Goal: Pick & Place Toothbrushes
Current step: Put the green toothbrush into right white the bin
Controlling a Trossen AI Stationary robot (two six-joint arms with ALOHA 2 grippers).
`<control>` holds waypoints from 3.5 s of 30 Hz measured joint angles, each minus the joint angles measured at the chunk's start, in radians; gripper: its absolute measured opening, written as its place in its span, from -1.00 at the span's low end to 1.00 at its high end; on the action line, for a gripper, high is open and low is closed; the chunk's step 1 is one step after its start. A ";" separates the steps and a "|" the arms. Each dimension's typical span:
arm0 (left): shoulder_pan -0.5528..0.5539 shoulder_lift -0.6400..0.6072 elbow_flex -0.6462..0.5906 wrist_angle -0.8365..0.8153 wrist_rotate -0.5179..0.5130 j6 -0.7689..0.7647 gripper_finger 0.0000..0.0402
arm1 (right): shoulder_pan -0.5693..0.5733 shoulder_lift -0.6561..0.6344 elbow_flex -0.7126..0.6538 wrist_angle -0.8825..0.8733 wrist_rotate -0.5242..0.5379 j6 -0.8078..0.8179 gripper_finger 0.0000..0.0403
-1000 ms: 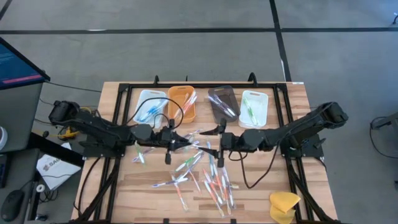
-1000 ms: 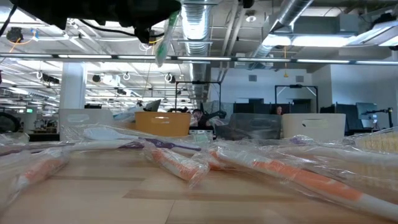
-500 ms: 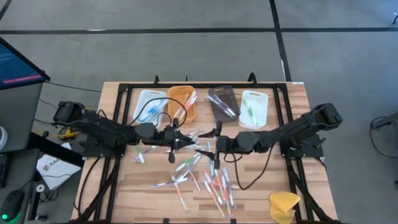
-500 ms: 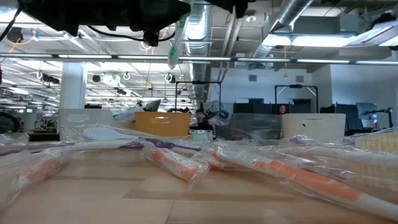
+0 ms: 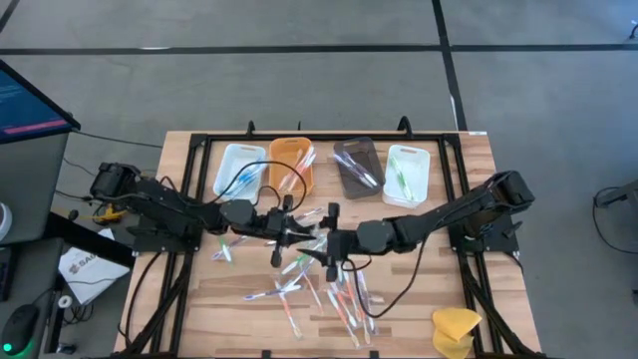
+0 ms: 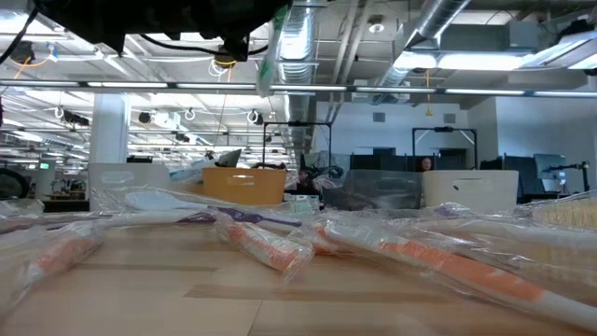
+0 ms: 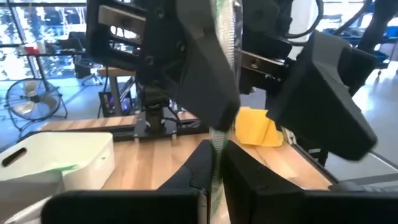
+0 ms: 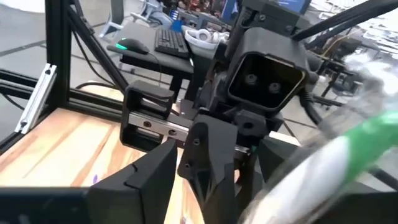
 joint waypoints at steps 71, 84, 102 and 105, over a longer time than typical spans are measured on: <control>0.254 -0.329 -0.060 -0.690 0.038 -0.331 -0.15 | -0.505 -0.369 0.401 -1.927 0.237 1.035 -0.92; 0.258 -0.329 -0.060 -0.802 0.051 -0.329 -0.27 | -0.823 -0.133 0.434 -1.806 -0.092 0.643 -0.91; 0.257 -0.328 -0.109 -0.878 0.047 -0.319 -0.28 | -0.941 -0.231 0.240 -1.615 -0.176 0.527 -0.93; 0.257 -0.328 -0.109 -0.882 0.054 -0.336 -0.28 | -0.974 -0.279 0.185 -1.570 -0.206 0.523 -0.93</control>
